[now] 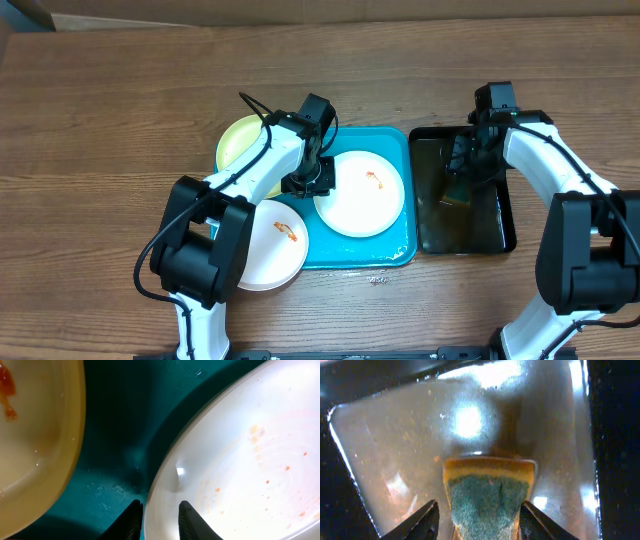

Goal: Clean dirty plates on tray and stack at the side
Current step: 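Dip the held sponge in the water with the right gripper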

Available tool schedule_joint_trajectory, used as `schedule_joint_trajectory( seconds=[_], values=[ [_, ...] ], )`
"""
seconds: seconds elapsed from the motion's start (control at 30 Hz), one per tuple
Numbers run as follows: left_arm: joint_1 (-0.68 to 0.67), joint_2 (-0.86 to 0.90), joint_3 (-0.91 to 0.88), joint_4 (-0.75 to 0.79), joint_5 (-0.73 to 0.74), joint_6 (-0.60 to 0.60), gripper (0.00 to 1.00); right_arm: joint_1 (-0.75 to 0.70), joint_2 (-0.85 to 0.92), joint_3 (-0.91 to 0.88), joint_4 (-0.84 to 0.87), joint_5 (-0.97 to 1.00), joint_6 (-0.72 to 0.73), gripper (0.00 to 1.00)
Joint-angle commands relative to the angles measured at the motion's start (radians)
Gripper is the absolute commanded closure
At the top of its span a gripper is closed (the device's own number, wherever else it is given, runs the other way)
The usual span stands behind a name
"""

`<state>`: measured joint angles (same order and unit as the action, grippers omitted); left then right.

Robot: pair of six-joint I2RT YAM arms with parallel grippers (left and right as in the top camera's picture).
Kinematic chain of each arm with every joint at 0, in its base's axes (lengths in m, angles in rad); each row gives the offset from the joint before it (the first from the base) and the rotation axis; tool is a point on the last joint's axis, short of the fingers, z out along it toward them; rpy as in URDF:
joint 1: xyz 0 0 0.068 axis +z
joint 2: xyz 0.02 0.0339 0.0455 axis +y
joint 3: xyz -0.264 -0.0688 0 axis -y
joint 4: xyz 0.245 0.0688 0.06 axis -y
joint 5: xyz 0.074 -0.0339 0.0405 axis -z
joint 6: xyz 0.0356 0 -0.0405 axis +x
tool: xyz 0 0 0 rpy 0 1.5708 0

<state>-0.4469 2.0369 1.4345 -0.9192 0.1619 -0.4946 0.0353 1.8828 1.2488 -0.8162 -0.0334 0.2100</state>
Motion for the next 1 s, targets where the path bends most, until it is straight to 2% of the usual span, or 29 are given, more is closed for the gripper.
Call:
schedule_joint_trajectory(
  seconds=[0.0,0.2,0.37,0.47,0.53,0.63,0.7,0.73,0.77,0.8,0.87,0.97],
  values=[
    [-0.001,0.016,0.023,0.004,0.015,0.016,0.73,0.008,0.008,0.002,0.03,0.06,0.034,0.49],
    [-0.001,0.016,0.023,0.004,0.015,0.016,0.71,0.01,0.009,0.001,0.02,0.057,0.035,0.48],
    [-0.001,0.016,0.023,0.004,0.015,0.016,0.7,0.01,0.009,-0.019,0.024,0.057,0.053,0.44],
    [-0.001,0.016,0.023,0.004,0.015,0.016,0.7,0.01,0.009,-0.04,0.061,0.055,0.053,0.46],
    [0.0,0.016,0.022,0.005,0.015,0.016,0.7,0.01,0.01,-0.045,0.075,0.055,0.053,0.61],
    [0.0,0.016,0.023,0.005,0.015,0.016,0.7,0.01,0.009,-0.045,0.084,0.053,0.053,0.96],
    [0.0,0.016,0.023,0.005,0.015,0.016,0.7,0.01,0.009,-0.043,0.083,0.048,0.053,0.96],
    [0.0,0.016,0.023,0.004,0.015,0.016,0.7,0.01,0.009,-0.041,0.079,0.046,0.053,0.69],
    [0.0,0.016,0.023,0.004,0.015,0.016,0.69,0.01,0.008,-0.034,0.066,0.043,0.053,0.36],
    [0.0,0.016,0.023,0.004,0.015,0.016,0.69,0.01,0.008,-0.023,0.045,0.039,0.053,0.25],
    [-0.001,0.016,0.023,0.003,0.015,0.016,0.68,0.01,0.008,0.005,-0.008,0.039,0.053,0.18],
    [-0.001,0.016,0.023,0.003,0.015,0.016,0.67,0.01,0.008,0.053,-0.12,0.038,0.053,0.18]
  ],
)
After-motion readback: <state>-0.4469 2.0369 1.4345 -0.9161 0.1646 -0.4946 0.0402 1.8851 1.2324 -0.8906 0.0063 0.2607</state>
